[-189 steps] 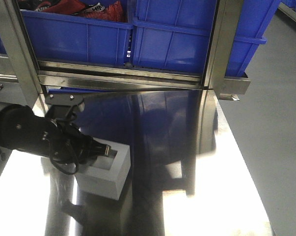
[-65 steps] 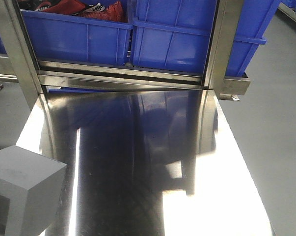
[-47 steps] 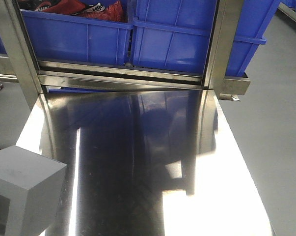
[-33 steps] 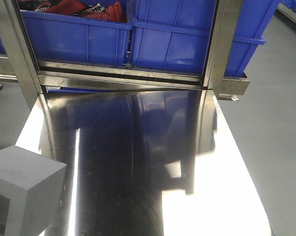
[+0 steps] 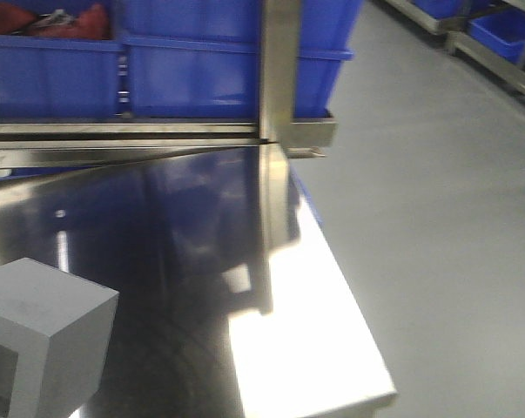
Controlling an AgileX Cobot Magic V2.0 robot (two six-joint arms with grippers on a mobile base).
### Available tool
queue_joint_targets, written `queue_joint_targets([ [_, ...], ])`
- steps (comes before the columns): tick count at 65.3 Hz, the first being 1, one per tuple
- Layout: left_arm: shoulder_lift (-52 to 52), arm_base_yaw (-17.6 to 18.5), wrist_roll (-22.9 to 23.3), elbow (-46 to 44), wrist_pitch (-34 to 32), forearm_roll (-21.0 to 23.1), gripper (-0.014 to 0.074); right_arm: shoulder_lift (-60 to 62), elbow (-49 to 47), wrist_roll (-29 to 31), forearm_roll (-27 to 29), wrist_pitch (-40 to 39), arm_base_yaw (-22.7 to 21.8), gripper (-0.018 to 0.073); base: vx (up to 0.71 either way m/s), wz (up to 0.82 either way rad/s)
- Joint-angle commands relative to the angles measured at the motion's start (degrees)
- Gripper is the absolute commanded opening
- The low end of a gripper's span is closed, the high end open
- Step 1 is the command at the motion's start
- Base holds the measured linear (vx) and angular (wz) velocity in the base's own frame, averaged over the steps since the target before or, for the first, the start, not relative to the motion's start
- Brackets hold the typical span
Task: Sort gray base to blue bin
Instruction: 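Drive the base away from the shelf holding the block in the left gripper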
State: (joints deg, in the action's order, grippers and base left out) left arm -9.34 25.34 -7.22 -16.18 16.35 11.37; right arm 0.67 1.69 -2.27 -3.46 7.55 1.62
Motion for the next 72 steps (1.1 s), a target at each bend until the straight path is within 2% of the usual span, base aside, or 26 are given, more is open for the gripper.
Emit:
queue_joint_targets([
  [1,-0.4,0.2,0.2,-1.7,-5.8,0.9,-0.0006,0.6,0.9,0.4,-0.4,-4.2,-0.2,-0.0009,-0.09,-0.59],
  [72,-0.4,0.2,0.2,-1.7,-5.8,0.9,-0.0006,0.6,0.9,0.4,-0.4,-4.2,-0.2,-0.0009,-0.08,-0.5],
])
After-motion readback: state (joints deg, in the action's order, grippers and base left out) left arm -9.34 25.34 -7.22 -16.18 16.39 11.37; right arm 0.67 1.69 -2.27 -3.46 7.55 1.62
